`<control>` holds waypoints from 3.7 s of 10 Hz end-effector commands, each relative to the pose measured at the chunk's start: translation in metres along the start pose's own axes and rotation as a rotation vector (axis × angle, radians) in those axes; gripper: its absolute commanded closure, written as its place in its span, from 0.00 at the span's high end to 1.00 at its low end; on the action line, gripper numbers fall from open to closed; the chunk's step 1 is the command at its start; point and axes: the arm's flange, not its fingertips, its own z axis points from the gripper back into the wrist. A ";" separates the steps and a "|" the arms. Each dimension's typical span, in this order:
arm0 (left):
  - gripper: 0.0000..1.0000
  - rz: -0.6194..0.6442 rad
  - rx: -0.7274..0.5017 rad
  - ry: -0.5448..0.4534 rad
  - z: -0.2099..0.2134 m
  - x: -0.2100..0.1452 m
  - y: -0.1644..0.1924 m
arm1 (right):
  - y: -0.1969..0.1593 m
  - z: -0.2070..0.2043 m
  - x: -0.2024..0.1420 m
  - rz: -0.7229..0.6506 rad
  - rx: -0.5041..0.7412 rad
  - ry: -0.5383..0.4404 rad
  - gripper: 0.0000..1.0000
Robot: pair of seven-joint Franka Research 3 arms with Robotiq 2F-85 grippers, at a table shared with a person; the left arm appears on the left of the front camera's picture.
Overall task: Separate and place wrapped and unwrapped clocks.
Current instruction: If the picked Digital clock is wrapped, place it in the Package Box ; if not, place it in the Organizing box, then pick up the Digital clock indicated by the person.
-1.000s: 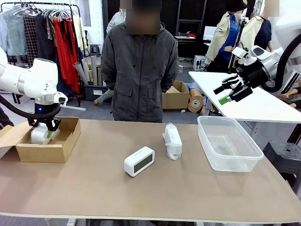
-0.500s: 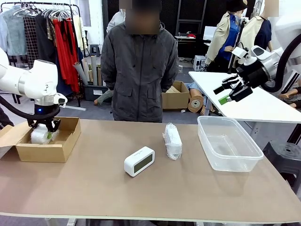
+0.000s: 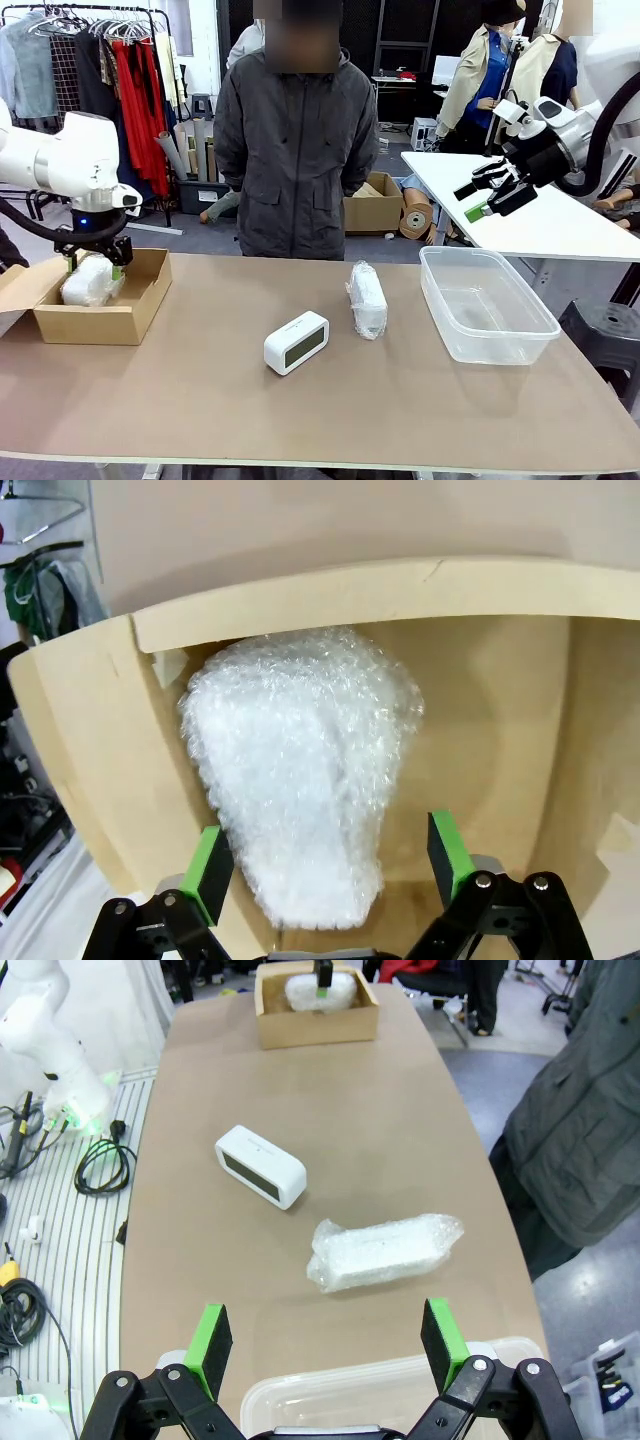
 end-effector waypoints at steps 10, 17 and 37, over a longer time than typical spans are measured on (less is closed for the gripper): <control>1.00 0.002 -0.071 -0.088 0.063 -0.017 0.002 | 0.001 0.000 0.001 0.002 -0.003 0.000 1.00; 1.00 -0.273 -0.198 0.032 0.079 -0.030 0.004 | 0.001 0.000 0.001 0.002 -0.003 0.000 1.00; 1.00 -1.453 -0.671 -0.838 0.180 -0.067 0.032 | 0.001 0.000 0.001 0.002 -0.003 0.000 1.00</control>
